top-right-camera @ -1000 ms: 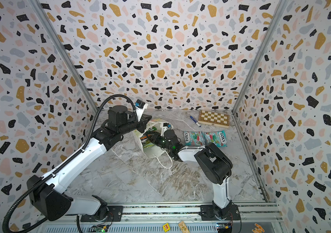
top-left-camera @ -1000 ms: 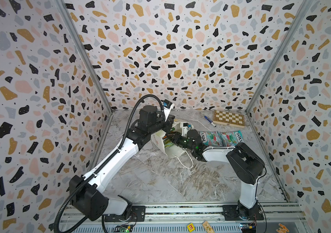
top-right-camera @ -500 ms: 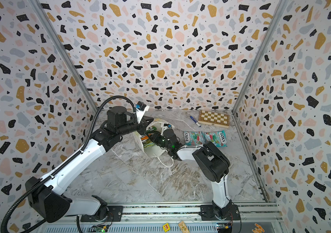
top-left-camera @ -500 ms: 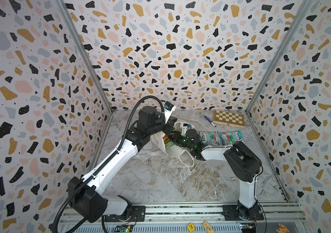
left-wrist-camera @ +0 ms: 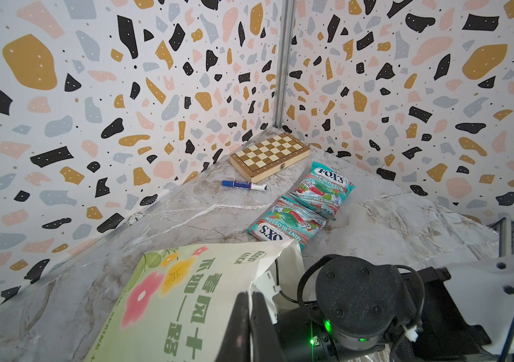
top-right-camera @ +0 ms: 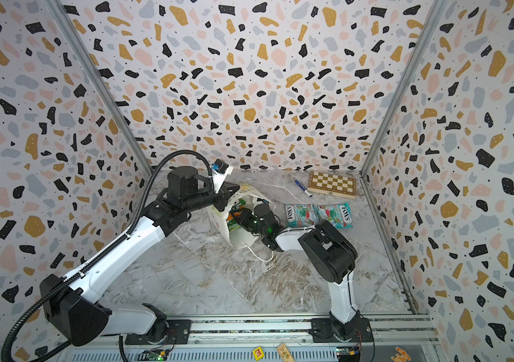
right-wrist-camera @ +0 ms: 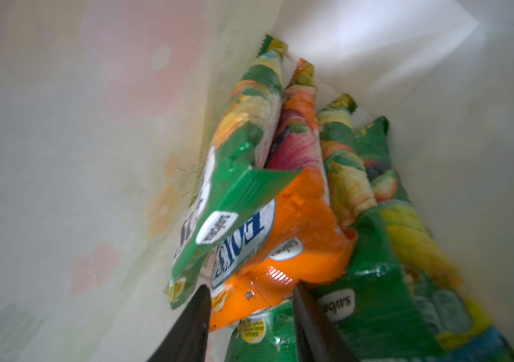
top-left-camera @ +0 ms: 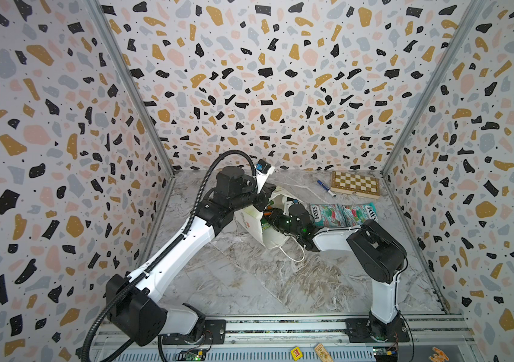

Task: Take the snacks out of the paper bag
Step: Pick up the snack from the paper bag.

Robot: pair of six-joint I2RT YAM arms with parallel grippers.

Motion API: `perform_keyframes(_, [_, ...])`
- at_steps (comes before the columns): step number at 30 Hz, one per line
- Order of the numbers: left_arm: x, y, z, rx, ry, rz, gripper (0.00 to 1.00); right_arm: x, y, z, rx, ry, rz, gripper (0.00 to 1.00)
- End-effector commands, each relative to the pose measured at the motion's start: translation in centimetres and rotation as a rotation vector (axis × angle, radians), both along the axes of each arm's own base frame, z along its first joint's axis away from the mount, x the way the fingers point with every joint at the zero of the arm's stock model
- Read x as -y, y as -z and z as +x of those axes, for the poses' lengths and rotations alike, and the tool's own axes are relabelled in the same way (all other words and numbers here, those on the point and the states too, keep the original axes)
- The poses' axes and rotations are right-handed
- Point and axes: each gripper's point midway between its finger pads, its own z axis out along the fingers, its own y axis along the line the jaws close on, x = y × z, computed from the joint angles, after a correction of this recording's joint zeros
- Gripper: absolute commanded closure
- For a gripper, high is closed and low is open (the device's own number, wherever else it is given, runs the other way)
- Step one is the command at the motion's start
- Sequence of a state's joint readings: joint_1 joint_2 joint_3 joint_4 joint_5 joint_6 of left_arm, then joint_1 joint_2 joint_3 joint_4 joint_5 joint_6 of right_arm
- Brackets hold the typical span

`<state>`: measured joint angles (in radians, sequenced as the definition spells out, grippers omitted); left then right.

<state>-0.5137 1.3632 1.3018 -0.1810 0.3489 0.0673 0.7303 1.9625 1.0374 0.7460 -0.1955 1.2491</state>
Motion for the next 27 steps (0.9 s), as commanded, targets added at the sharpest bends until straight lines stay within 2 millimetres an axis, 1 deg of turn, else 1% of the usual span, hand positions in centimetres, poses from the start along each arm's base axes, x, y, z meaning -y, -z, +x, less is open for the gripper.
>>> perform_keyframes(1, [-0.4, -3.4, -0.7, 0.103, 0.001, -0.05, 1.0, 1.9, -0.8, 1.1, -0.005, 0.084, -0.011, 0.53])
perform_keyframes(14, [-0.1, -3.4, -1.0, 0.102, 0.023, -0.053, 1.0, 0.9, -0.9, 2.3, 0.01, 0.068, 0.024, 0.54])
perform_keyframes(20, [0.0, -3.4, -1.0, 0.102, 0.029, -0.053, 1.0, 0.6, -0.1, 3.4, 0.003, 0.081, 0.011, 0.62])
perform_keyframes(22, [-0.1, -3.5, -1.0, 0.105, 0.028, -0.052, 1.0, 0.5, 0.1, 3.8, 0.004, 0.078, 0.008, 0.67])
perform_keyframes(25, [-0.1, -3.4, -1.0, 0.105, 0.023, -0.049, 1.0, 0.5, 0.4, 4.1, 0.003, 0.078, -0.006, 0.78])
perform_keyframes(27, [-0.3, -3.4, -0.8, 0.107, 0.01, -0.046, 1.0, 0.5, 0.2, 4.1, 0.016, 0.067, -0.013, 0.94])
